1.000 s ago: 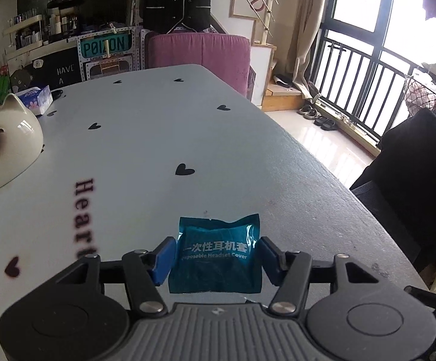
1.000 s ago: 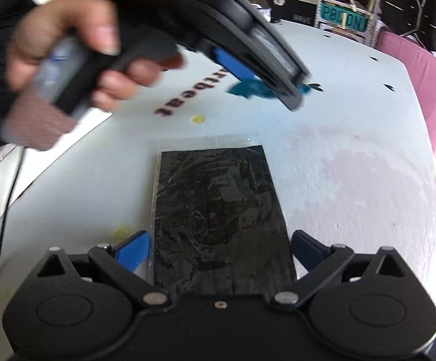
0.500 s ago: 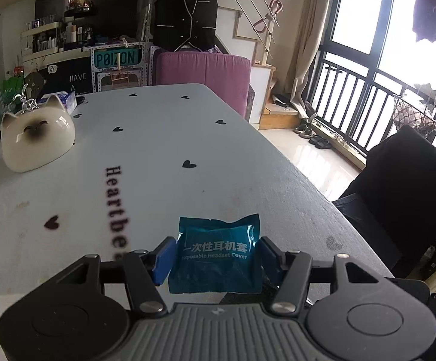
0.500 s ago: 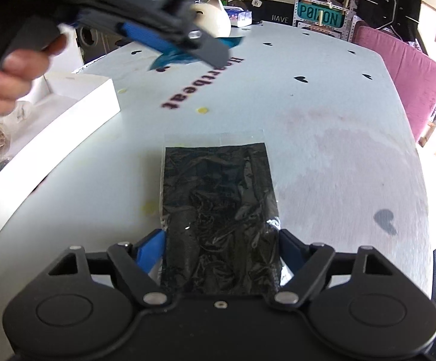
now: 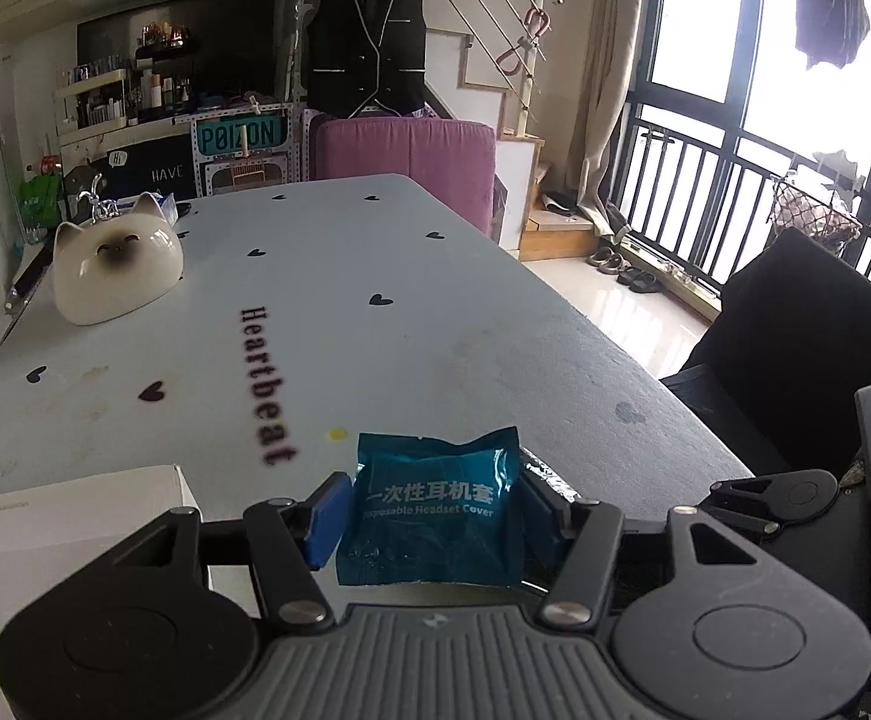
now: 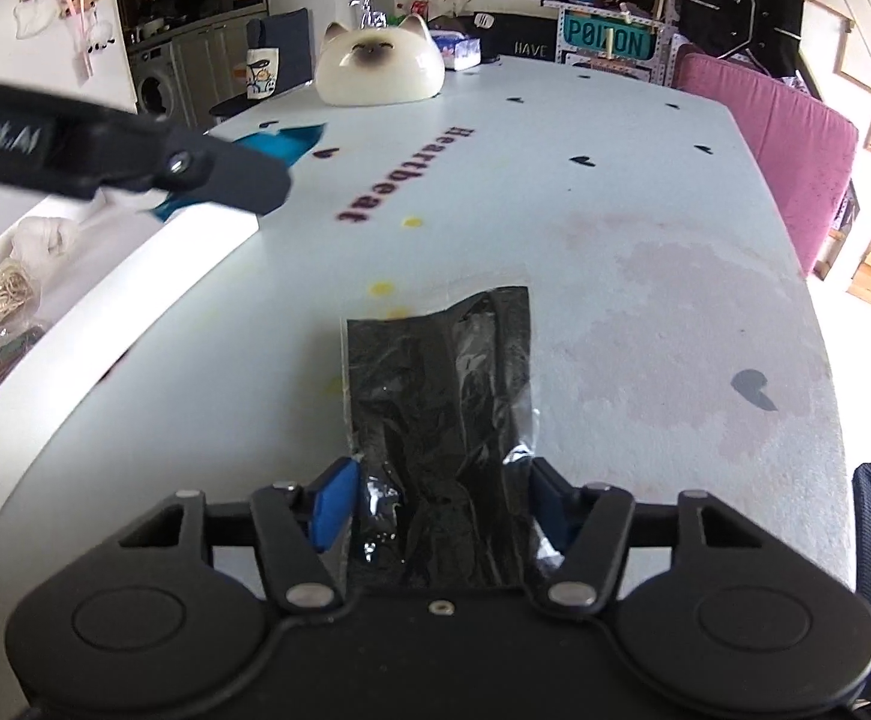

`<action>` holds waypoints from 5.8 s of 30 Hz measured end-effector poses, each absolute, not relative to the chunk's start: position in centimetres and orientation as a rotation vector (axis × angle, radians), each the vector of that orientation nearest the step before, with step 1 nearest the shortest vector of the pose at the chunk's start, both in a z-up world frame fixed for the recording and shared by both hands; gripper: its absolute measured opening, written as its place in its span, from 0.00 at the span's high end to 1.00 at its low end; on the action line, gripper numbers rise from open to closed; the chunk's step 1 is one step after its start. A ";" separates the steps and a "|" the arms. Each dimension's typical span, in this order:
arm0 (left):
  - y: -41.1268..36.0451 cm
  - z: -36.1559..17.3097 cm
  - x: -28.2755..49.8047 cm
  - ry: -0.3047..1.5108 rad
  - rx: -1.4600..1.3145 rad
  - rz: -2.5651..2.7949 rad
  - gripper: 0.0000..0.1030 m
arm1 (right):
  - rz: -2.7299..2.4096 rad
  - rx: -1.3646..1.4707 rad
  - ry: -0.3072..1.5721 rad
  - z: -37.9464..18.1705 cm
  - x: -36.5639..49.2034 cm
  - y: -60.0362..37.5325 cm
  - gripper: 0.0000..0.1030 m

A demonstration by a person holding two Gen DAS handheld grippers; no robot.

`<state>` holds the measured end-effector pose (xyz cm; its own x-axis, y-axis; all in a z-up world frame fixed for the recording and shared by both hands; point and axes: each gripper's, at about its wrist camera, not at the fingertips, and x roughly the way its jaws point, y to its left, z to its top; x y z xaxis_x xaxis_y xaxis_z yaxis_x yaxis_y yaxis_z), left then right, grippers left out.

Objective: Organize soft objects
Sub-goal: 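Lift teal packet with left tool while right tool lifts black plastic bag, then carry teal packet with left tool while right tool carries black bag over tray, then lower teal packet and black bag into the tray and open both tools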

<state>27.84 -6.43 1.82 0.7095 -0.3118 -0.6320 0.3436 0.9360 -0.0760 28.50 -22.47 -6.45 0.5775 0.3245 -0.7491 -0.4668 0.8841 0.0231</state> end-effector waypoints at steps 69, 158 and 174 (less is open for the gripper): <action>12.4 4.5 17.2 0.591 -0.097 -0.043 0.41 | 0.720 -0.329 0.602 2.5 27.4 -6.7 0.63; 14.7 -5.1 32.0 0.884 -0.018 0.061 0.34 | 0.933 -0.422 0.762 -0.8 27.7 -1.6 0.75; 15.2 -4.5 30.2 0.905 -0.052 0.066 0.34 | 0.768 -0.496 0.924 -4.7 30.7 3.8 0.93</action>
<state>30.24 15.20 -4.55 0.6155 0.0351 -0.7873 -0.0794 0.9967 -0.0176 30.71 3.80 -4.70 0.3746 0.3708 -0.8498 -0.7680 0.6376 -0.0603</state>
